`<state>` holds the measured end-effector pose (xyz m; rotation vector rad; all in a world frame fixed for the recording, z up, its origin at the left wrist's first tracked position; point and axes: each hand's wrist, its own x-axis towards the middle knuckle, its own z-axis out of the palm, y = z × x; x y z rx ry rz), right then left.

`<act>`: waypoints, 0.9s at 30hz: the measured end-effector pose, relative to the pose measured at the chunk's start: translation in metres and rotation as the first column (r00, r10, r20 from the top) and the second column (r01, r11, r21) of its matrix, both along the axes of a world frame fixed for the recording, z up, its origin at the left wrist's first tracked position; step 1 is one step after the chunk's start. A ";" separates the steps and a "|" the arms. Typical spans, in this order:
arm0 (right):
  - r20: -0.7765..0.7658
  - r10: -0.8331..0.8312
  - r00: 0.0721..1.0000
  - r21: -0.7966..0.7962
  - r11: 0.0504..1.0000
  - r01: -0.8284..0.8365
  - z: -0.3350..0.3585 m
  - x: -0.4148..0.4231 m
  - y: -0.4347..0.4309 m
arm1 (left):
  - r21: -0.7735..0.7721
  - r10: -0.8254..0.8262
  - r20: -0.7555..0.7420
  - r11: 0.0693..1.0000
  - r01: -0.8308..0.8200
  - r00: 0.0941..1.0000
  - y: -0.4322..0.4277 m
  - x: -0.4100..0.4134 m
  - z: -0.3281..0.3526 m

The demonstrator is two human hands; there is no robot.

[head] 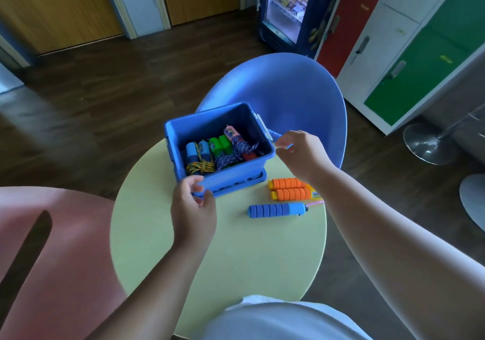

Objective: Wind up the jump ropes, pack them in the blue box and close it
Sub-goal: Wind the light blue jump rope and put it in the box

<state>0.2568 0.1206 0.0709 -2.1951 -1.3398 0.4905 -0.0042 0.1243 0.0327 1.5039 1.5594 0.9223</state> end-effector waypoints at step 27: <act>0.046 0.277 0.960 -0.339 0.908 -0.246 -0.114 0.123 0.071 | -0.594 0.002 -0.144 0.799 -0.088 0.990 -0.050 0.136 -0.084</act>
